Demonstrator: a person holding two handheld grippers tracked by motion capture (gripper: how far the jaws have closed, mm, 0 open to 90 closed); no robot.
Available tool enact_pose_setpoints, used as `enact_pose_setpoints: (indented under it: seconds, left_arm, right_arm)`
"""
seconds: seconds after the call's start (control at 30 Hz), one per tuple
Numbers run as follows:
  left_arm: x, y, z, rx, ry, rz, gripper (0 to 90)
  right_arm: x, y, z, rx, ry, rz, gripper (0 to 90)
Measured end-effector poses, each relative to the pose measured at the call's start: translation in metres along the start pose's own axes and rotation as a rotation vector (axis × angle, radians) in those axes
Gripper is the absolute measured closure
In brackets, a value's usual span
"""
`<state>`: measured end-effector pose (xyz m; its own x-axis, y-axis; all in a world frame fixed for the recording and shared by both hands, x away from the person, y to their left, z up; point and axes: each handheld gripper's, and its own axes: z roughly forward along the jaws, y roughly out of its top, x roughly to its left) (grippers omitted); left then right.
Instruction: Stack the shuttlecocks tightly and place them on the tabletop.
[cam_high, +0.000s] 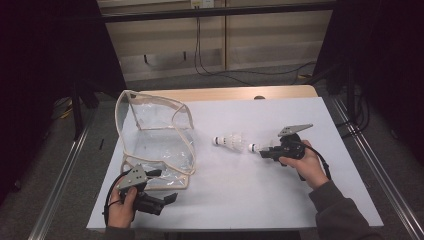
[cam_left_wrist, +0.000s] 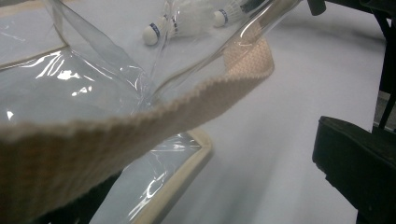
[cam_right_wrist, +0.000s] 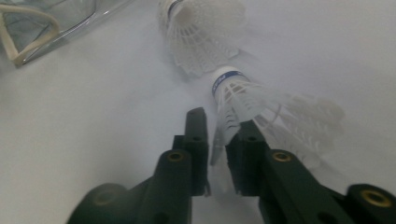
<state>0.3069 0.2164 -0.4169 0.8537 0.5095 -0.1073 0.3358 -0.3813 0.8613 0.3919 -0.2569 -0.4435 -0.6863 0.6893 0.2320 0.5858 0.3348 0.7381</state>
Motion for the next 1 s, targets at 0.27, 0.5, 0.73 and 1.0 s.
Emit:
enact_pose_setpoints:
  seconds: [0.27, 0.5, 0.73, 1.0]
  left_arm:
    - [-0.0001, 0.0000, -0.0003, 0.002, 0.002, 0.002, 2.5]
    - [-0.0004, 0.0005, -0.0002, 0.005, 0.002, 0.004, 2.5]
    - [-0.0003, 0.0002, -0.0001, 0.001, 0.000, 0.002, 2.5]
    - [-0.0001, 0.0001, -0.0001, -0.002, -0.002, 0.002, 2.5]
  right_arm:
    - [0.0034, 0.0031, 0.0001, -0.027, 0.004, -0.031, 90.0]
    - [0.0010, 0.0052, -0.0038, -0.075, 0.000, -0.005, 90.0]
    - [0.0005, 0.0064, -0.0042, -0.100, 0.006, 0.015, 90.0]
    - [0.0003, 0.0073, -0.0028, -0.117, 0.008, 0.023, 90.0]
